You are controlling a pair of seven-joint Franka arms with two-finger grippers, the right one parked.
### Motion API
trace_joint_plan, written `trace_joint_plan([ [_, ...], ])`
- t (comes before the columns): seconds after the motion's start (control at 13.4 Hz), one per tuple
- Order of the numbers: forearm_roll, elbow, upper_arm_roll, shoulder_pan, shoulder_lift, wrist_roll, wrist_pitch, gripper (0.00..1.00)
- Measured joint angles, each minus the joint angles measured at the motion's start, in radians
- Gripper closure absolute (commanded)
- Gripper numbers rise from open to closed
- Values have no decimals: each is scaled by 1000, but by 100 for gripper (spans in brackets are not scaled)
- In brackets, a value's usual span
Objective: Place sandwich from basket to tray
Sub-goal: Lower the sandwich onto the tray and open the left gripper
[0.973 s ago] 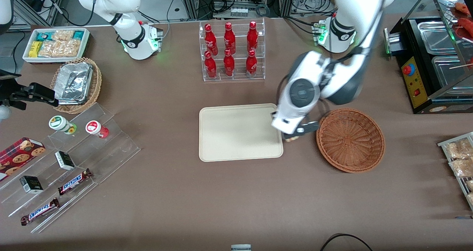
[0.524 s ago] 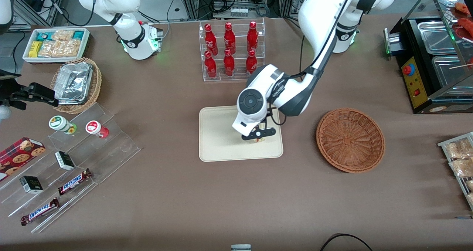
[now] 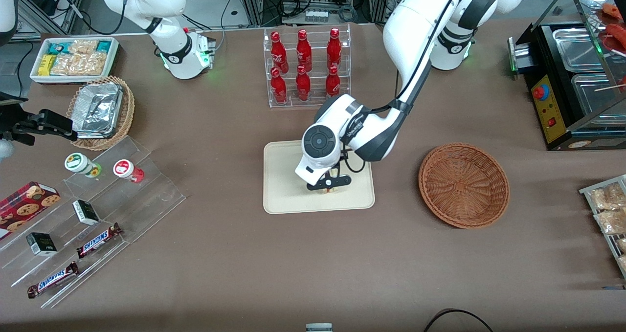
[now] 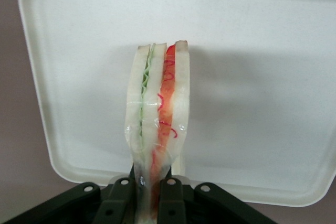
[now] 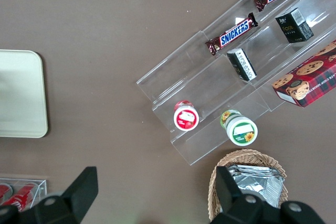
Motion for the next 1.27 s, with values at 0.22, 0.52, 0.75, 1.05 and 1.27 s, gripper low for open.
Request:
trace_joint_plan([
  [0.22, 0, 2, 0, -19, 11, 0, 19, 100],
  [0.52, 2, 2, 2, -23, 25, 6, 30, 100],
  [0.75, 10, 2, 3, -23, 28, 21, 31, 100],
  [1.05, 22, 2, 4, -23, 32, 27, 31, 100],
  [1.27, 42, 2, 4, -23, 40, 27, 35, 74],
])
